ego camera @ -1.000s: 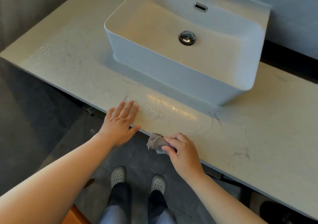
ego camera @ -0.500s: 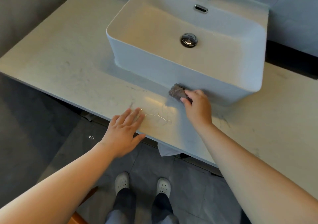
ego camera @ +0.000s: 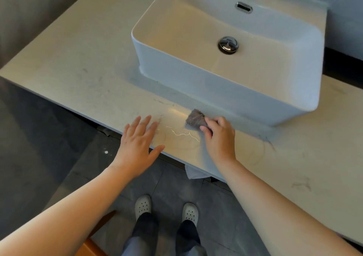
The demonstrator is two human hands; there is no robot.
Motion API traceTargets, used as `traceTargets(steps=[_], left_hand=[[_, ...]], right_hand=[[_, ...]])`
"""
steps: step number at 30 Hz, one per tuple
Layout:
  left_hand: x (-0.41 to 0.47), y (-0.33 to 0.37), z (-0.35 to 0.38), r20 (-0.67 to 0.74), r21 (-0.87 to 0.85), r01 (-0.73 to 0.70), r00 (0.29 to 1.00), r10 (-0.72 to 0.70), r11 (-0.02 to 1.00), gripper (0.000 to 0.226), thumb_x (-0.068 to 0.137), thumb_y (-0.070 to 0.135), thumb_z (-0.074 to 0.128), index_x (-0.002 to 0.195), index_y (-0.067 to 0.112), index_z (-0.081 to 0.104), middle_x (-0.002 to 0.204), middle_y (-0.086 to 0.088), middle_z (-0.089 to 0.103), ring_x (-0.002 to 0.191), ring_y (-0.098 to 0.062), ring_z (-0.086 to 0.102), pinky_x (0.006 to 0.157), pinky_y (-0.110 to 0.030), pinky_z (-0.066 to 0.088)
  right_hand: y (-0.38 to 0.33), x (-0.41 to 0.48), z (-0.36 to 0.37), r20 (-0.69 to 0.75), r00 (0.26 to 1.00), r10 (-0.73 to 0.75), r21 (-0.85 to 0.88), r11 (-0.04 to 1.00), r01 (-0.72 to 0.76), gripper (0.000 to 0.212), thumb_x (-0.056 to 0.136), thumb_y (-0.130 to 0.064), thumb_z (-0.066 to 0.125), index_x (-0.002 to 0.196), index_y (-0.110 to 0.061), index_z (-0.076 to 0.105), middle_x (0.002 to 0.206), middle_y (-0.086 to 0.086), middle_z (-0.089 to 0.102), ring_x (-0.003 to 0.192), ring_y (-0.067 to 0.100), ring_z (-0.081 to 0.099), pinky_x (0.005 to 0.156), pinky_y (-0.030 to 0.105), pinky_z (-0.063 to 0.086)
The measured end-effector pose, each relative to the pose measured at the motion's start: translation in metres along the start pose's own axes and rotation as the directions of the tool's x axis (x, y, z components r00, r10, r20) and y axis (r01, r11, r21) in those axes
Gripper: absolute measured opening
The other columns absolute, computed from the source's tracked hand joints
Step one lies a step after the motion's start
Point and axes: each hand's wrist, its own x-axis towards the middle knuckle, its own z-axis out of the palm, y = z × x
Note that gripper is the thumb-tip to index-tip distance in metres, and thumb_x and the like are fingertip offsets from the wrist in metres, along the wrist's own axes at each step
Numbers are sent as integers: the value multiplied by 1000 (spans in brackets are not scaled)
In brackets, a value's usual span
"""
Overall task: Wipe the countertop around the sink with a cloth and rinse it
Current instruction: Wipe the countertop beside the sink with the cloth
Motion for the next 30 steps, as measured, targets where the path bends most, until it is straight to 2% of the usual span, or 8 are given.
traceTargets(steps=[3, 7, 12, 17, 20, 24, 25, 30], left_hand=[[8, -11, -4, 4, 10, 57, 998, -57, 998, 75, 92, 58, 40, 151, 20, 15, 160, -1, 0, 146, -25, -8, 117, -46, -1], [15, -27, -10, 47, 80, 92, 994, -96, 993, 80, 90, 62, 36, 152, 23, 1, 159, 0, -13, 145, -24, -17, 117, -44, -5], [13, -45, -10, 90, 122, 106, 989, -118, 987, 84, 88, 66, 32, 152, 24, -2, 159, -1, -12, 145, -24, -14, 118, -43, -3], [15, -48, -13, 69, 160, 96, 992, -108, 982, 85, 85, 71, 32, 152, 27, 4, 160, 0, -6, 146, -24, -5, 118, -43, 4], [15, -49, -11, 77, 189, 88, 992, -104, 978, 85, 85, 72, 29, 152, 27, 1, 160, 0, -8, 146, -24, -7, 118, -43, 3], [14, -49, -10, 67, 177, 91, 992, -104, 980, 84, 86, 71, 29, 152, 27, 2, 160, 1, -7, 146, -24, -7, 118, -43, 4], [14, -49, -10, 69, 181, 91, 992, -105, 979, 84, 86, 71, 29, 152, 27, 1, 160, 1, -8, 146, -24, -8, 118, -43, 4], [15, -48, -9, 80, 189, 93, 991, -110, 978, 84, 86, 71, 28, 151, 27, -1, 159, 1, -11, 146, -24, -10, 118, -43, 2]], right_hand=[[-9, -33, 3, -21, 998, -55, -11, 998, 55, 30, 82, -14, 71, 111, -9, 69, 91, 7, 59, 83, 26, 56, 78, 37, 43], [-16, -67, 8, -8, 996, -86, 6, 996, 87, 31, 83, -14, 71, 113, -10, 68, 92, 4, 57, 82, 20, 52, 75, 36, 45], [-26, -93, 11, 20, 994, -111, 44, 993, 110, 30, 83, -15, 69, 113, -12, 68, 91, 1, 57, 83, 18, 53, 77, 33, 43], [-39, -103, -4, 198, 977, -82, 184, 982, 45, 28, 85, -18, 69, 113, -17, 70, 90, -9, 56, 84, 13, 53, 74, 31, 50], [-42, -89, -22, 235, 972, -6, 249, 967, -55, 26, 89, -25, 62, 114, -20, 68, 90, -11, 55, 85, 5, 54, 74, 23, 49], [-39, -38, -40, 139, 988, 64, 214, 972, -93, 28, 90, -25, 61, 116, -17, 66, 92, -6, 55, 81, 5, 51, 68, 4, 34], [-37, -22, -41, 104, 992, 70, 188, 978, -89, 28, 89, -24, 62, 116, -16, 67, 93, -3, 57, 83, 9, 53, 67, 6, 33], [-11, 39, -32, 20, 999, 49, -15, 999, -49, 36, 88, -20, 63, 122, -12, 63, 110, 8, 62, 104, 28, 56, 90, 46, 46]])
